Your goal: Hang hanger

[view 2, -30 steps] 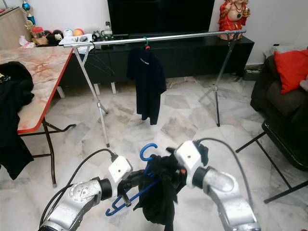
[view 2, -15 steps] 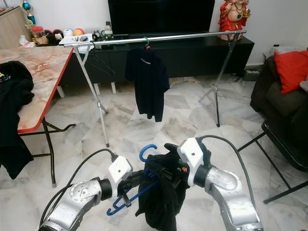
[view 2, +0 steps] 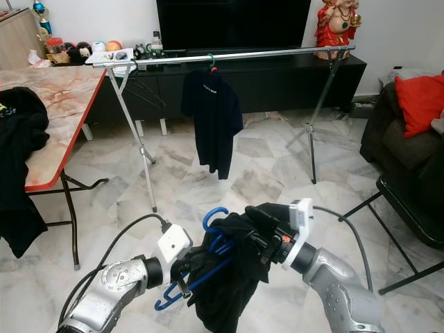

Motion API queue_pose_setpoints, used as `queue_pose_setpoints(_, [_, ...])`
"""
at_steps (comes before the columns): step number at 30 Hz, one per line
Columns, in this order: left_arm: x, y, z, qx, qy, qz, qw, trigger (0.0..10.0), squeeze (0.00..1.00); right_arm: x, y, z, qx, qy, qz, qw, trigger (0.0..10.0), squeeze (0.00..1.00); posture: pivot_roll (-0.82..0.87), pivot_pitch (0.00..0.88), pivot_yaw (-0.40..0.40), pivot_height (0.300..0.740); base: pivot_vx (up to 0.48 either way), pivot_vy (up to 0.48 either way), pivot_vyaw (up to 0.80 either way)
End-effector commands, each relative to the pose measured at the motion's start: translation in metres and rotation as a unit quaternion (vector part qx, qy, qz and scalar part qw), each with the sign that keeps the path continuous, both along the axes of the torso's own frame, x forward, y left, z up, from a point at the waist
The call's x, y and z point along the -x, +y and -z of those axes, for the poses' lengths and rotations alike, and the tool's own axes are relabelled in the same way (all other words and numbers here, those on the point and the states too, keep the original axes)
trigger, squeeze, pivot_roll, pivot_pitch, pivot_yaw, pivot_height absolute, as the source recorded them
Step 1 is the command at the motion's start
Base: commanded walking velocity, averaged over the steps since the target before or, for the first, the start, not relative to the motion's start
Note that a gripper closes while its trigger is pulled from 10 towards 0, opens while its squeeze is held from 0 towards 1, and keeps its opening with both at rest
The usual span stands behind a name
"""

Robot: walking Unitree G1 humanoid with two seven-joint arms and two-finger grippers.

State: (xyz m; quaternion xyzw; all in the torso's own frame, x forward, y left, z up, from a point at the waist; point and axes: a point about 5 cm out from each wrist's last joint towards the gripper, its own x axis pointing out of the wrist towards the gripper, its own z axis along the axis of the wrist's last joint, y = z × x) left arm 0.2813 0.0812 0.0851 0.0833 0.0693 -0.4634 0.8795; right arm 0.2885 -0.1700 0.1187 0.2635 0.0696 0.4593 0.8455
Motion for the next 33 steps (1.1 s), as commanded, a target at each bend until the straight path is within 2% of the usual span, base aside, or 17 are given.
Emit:
queue_pose_setpoints(1, [-0.003,-0.001,-0.008,0.006,-0.019,0.003,1.0,10.0,0.0,-0.001,-0.002,-0.005,-0.03,-0.005,-0.001,1.0,10.0,1.0,0.05,0.044,-0.005,0.74,0.0,0.0,0.0])
queue_pose_setpoints(4, [-0.002,0.0,-0.008,0.005,-0.019,0.003,1.0,10.0,0.0,0.002,0.001,0.002,-0.044,0.015,0.002,0.999,10.0,1.0,0.05,0.044,-0.005,0.74,0.0,0.0,0.0])
queue_pose_setpoints(11, [-0.002,0.0,-0.008,0.005,-0.019,0.003,1.0,10.0,0.0,0.007,0.01,0.016,0.01,0.022,-0.007,1.0,10.0,1.0,0.05,0.044,-0.003,0.74,0.0,0.0,0.0])
queue_pose_setpoints(13, [-0.002,0.0,-0.008,0.005,-0.019,0.003,1.0,10.0,0.0,0.008,0.012,0.018,0.053,0.013,-0.014,0.998,10.0,1.0,0.05,0.044,-0.003,0.74,0.0,0.0,0.0])
queue_pose_setpoints(14, [-0.002,0.0,-0.008,0.004,-0.019,0.003,1.0,10.0,0.0,0.009,0.014,0.02,0.097,0.004,-0.019,0.995,10.0,1.0,0.05,0.044,-0.003,0.74,0.0,0.0,0.0])
queue_pose_setpoints(15, [-0.002,0.0,-0.008,0.005,-0.019,0.003,1.0,10.0,0.0,0.01,0.014,0.018,0.117,-0.006,-0.024,0.993,10.0,1.0,0.05,0.044,-0.003,0.74,0.0,0.0,0.0])
queue_pose_setpoints(20, [-0.002,0.0,-0.008,0.005,-0.019,0.002,1.0,10.0,0.0,0.009,0.014,0.01,0.145,-0.025,-0.021,0.989,10.0,1.0,0.05,0.044,-0.006,0.74,0.0,0.0,0.0])
queue_pose_setpoints(23, [-0.002,0.0,-0.008,0.006,-0.019,0.002,1.0,10.0,0.0,0.007,0.009,0.006,0.2,-0.035,-0.01,0.979,10.0,1.0,0.04,0.044,-0.007,0.74,0.0,0.0,0.0])
queue_pose_setpoints(24, [-0.002,0.0,-0.008,0.006,-0.018,0.002,1.0,10.0,0.0,0.007,0.006,0.007,0.243,-0.038,-0.008,0.969,10.0,1.0,0.04,0.044,-0.008,0.74,0.0,0.0,0.0])
queue_pose_setpoints(26, [-0.002,0.0,-0.008,0.006,-0.018,0.002,1.0,10.0,0.0,0.008,0.004,0.008,0.276,-0.038,-0.001,0.96,10.0,1.0,0.04,0.044,-0.01,0.74,0.0,0.0,0.0])
queue_pose_setpoints(27, [-0.002,0.0,-0.008,0.006,-0.018,0.001,1.0,10.0,0.0,0.01,0.002,0.008,0.3,-0.036,0.001,0.953,10.0,0.91,0.04,0.044,-0.01,0.74,0.0,0.0,0.0])
queue_pose_setpoints(28, [-0.002,0.0,-0.008,0.006,-0.018,0.001,1.0,10.0,0.0,0.01,0.002,0.008,0.3,-0.036,0.001,0.953,10.0,0.91,0.04,0.044,-0.01,0.74,0.0,0.0,0.0])
queue_pose_setpoints(29, [-0.002,0.0,-0.008,0.006,-0.019,0.001,1.0,10.0,0.0,0.011,0.0,0.009,0.32,-0.038,0.002,0.947,10.0,0.71,0.04,0.045,-0.012,0.74,0.0,0.0,0.0])
queue_pose_setpoints(30, [-0.002,0.0,-0.008,0.007,-0.019,0.001,1.0,10.0,0.0,0.011,-0.001,0.009,0.328,-0.036,0.008,0.944,10.0,0.02,0.04,0.045,-0.012,0.74,0.0,0.0,0.0])
queue_pose_setpoints(33, [-0.002,0.0,-0.007,0.007,-0.018,0.001,1.0,10.0,0.0,0.008,-0.008,0.011,0.375,-0.026,0.048,0.926,10.0,0.0,0.04,0.045,-0.012,0.74,0.0,0.0,0.0])
